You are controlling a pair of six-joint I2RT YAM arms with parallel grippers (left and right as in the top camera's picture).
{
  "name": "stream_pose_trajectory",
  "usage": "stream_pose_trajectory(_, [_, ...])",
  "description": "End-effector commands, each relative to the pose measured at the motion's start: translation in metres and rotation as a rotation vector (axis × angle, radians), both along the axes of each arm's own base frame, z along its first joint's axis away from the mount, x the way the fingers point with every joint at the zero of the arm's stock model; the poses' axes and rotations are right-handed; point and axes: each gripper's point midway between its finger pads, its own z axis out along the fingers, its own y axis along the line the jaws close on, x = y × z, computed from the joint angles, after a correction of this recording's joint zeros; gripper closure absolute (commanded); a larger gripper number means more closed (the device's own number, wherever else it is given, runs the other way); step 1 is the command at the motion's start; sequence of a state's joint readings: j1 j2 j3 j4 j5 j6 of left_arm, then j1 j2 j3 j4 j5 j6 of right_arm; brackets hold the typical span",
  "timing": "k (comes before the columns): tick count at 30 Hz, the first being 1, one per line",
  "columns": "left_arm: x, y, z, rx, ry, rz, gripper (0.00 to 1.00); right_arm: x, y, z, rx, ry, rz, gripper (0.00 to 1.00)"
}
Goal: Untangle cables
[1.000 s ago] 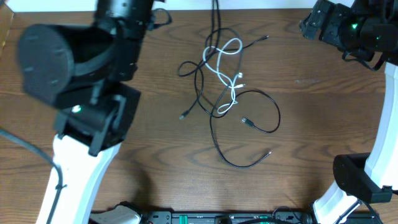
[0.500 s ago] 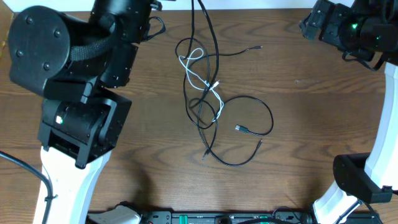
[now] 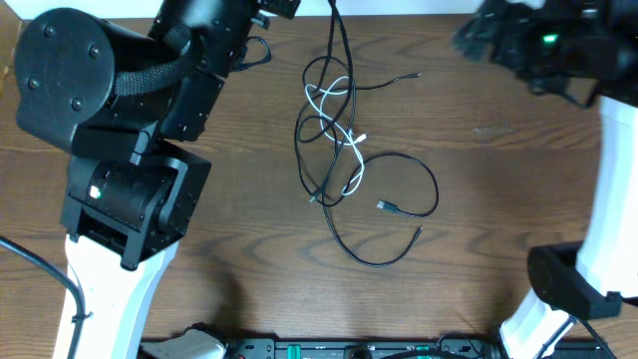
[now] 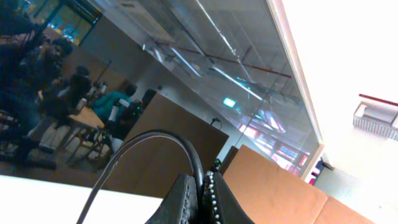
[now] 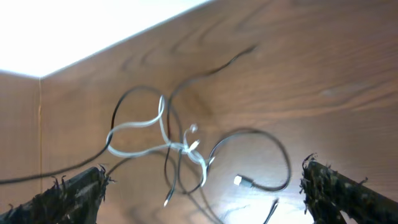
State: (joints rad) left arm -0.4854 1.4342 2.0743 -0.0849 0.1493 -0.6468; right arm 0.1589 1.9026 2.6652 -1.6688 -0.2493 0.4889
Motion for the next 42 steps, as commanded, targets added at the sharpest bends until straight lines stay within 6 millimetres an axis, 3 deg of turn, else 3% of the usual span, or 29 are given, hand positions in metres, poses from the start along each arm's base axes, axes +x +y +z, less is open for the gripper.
stream_pose_trajectory(1, [-0.012, 0.002, 0.010, 0.002, -0.039, -0.014, 0.93, 0.011, 0.059, -0.042, 0.007, 0.112, 0.159, 0.01])
stream_pose_trajectory(5, [-0.012, 0.002, 0.010, 0.002, -0.039, -0.015, 0.92, 0.017, 0.101, -0.084, 0.028, 0.236, 0.212, 0.01])
stream_pose_trajectory(7, [-0.012, 0.002, 0.010, 0.002, -0.039, -0.014, 0.93, 0.016, 0.128, -0.102, 0.058, 0.279, 0.309, 0.01])
stream_pose_trajectory(10, [-0.012, 0.002, 0.010, 0.002, -0.039, -0.014, 0.93, 0.015, 0.153, -0.123, 0.050, 0.286, 0.447, 0.01])
stream_pose_trajectory(16, [-0.004, 0.007, 0.003, -0.033, 0.021, 0.008, 0.93, 0.016, 0.168, -0.159, -0.012, 0.310, 0.582, 0.01])
stream_pose_trajectory(21, [0.006, 0.022, 0.001, -0.070, 0.051, 0.102, 0.92, -0.001, 0.181, -0.163, -0.043, 0.215, 0.885, 0.01])
stream_pose_trajectory(24, [0.004, 0.023, 0.002, -0.093, 0.061, 0.089, 0.92, -0.001, 0.183, -0.170, -0.096, 0.148, 1.021, 0.05])
stream_pose_trajectory(26, [0.003, 0.024, 0.003, -0.108, 0.066, 0.081, 0.92, 0.002, 0.186, -0.176, -0.104, 0.135, 1.046, 0.08])
stream_pose_trajectory(28, [0.001, 0.028, 0.005, -0.116, 0.063, 0.093, 0.93, 0.008, 0.189, -0.184, -0.111, 0.117, 1.065, 0.20])
stream_pose_trajectory(32, [-0.004, 0.030, 0.008, -0.123, 0.054, 0.093, 0.93, 0.023, 0.201, -0.200, -0.094, 0.093, 1.065, 0.21])
stream_pose_trajectory(37, [-0.010, 0.034, 0.012, -0.130, 0.042, 0.093, 0.93, 0.027, 0.219, -0.223, -0.048, 0.101, 1.090, 0.23])
stream_pose_trajectory(42, [-0.011, 0.034, 0.013, -0.130, 0.041, 0.093, 0.93, 0.032, 0.239, -0.228, -0.057, 0.042, 1.118, 0.31])
